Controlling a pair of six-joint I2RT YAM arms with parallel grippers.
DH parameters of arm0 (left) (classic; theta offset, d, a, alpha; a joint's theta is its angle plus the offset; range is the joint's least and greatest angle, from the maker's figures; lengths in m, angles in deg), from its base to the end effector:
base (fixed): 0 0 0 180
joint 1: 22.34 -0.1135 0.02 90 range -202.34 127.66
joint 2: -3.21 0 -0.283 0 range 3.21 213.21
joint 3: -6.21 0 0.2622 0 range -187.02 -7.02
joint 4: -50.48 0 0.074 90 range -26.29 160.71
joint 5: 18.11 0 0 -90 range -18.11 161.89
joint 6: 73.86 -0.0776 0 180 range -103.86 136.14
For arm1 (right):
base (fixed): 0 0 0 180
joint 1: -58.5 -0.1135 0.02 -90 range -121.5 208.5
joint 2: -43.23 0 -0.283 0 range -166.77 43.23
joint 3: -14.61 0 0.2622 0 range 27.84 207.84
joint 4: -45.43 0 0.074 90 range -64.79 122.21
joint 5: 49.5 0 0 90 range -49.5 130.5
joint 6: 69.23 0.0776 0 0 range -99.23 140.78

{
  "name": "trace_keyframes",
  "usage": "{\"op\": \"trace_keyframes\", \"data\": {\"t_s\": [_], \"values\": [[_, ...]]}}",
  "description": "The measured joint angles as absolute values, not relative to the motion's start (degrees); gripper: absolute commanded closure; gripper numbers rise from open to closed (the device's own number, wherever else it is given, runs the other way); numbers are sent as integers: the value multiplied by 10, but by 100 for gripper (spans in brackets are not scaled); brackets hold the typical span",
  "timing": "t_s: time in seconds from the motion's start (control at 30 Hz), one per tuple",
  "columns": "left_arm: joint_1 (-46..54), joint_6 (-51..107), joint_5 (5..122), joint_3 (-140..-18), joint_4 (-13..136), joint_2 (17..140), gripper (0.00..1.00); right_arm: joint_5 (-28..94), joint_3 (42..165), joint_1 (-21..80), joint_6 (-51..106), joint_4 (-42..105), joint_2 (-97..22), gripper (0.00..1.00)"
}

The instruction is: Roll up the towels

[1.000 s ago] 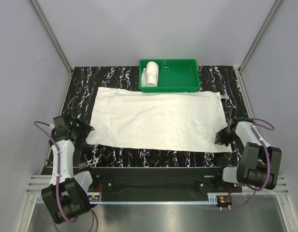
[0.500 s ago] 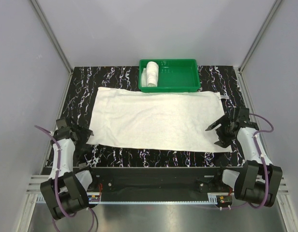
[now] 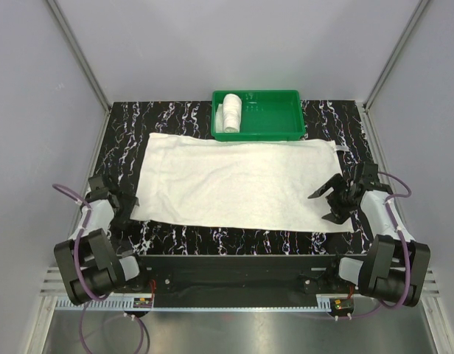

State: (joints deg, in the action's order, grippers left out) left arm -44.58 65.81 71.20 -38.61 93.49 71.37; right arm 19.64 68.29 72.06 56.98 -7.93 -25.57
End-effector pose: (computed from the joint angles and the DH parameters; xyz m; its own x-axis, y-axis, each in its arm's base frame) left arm 0.2005 0.0810 0.1334 -0.2636 -0.9313 -0.2512 -0.8884 0.3359 -0.3129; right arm 0.2247 -0.0258 0.1727 -0.6753 0.7307 -0.1003 0.6086 0.6288 0.4840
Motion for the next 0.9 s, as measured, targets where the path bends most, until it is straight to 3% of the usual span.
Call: {"op": "trace_keyframes", "data": {"t_s": [0.07,0.1,0.27,0.3,0.33,0.4,0.6,0.73,0.77,0.9], "values": [[-444,662,713,-393,914,733,38,193,683,721,570,-75,-262,10],[-443,664,712,-396,904,741,47,190,683,721,570,-74,-265,10],[-428,674,713,-398,858,770,73,184,683,721,570,-66,-274,10],[-425,676,712,-398,850,774,86,184,683,721,570,-65,-275,10],[-422,679,712,-398,845,777,92,184,683,721,570,-65,-276,10],[-418,679,711,-397,837,778,100,184,683,721,570,-64,-276,10],[-414,674,710,-397,838,770,100,191,683,721,567,-64,-276,10],[-411,666,702,-397,859,724,100,221,692,721,564,-78,-276,8],[-410,663,699,-398,865,712,100,231,696,721,565,-83,-275,2],[-410,645,681,-405,883,674,100,251,699,721,580,-98,-264,2]]}}
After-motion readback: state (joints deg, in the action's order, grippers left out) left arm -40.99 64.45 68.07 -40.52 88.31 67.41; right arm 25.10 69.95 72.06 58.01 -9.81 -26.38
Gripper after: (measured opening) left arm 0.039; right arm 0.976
